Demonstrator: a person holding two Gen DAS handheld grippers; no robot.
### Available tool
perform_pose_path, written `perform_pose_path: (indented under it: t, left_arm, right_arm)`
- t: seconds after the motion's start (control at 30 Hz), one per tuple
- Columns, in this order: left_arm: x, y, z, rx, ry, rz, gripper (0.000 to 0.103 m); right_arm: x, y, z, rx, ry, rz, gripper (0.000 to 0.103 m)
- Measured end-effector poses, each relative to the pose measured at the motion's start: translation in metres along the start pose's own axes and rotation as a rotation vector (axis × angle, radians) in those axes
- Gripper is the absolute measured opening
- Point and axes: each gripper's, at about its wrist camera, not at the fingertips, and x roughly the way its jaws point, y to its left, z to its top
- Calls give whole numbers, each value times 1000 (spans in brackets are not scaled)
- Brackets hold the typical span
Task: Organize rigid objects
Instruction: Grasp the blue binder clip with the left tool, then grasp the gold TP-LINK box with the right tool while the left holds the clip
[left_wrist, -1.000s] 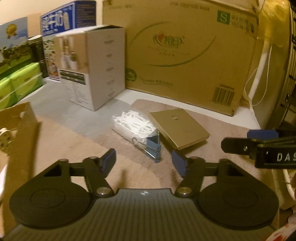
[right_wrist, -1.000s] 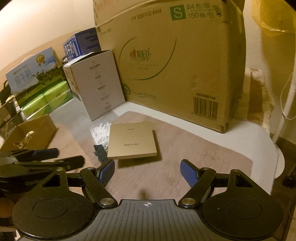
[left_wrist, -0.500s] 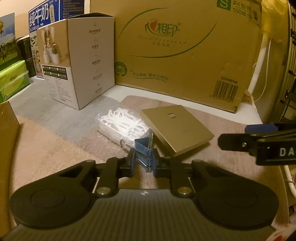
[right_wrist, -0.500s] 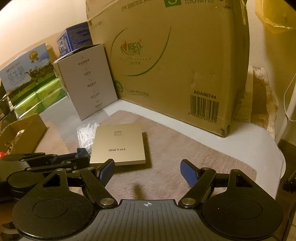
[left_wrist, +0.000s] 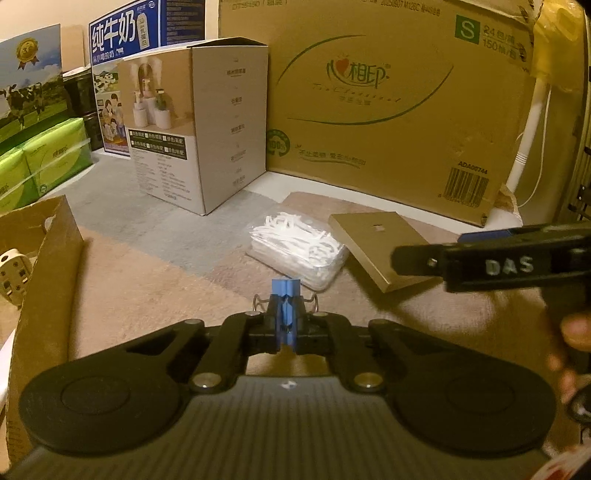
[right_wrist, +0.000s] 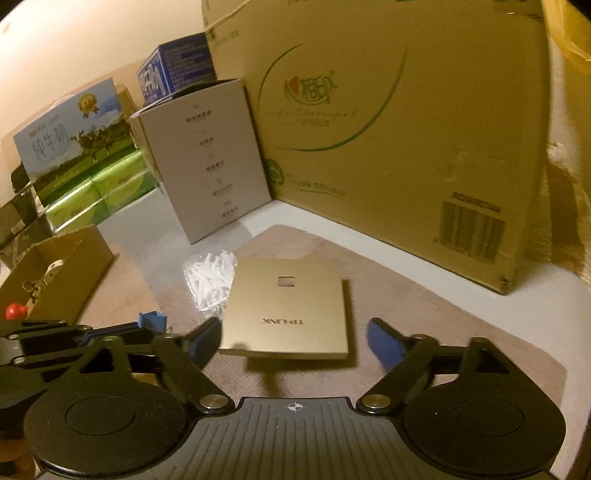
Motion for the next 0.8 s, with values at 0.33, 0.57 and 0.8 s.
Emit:
perform_pose_path:
  t: [0.33,0.57,0.8]
  left_arm:
    - [1,-4,-12,22,-7,-2,18]
    - [11,-5,-13,25,-9,22,42]
    - [17,-2,-9,32,-14,13,41]
  right_arm:
    - [42,0,11,6,92,-14,94]
    - [47,-3,11,16,104,-7,86]
    - [37,-1,6,3,74,-27,85]
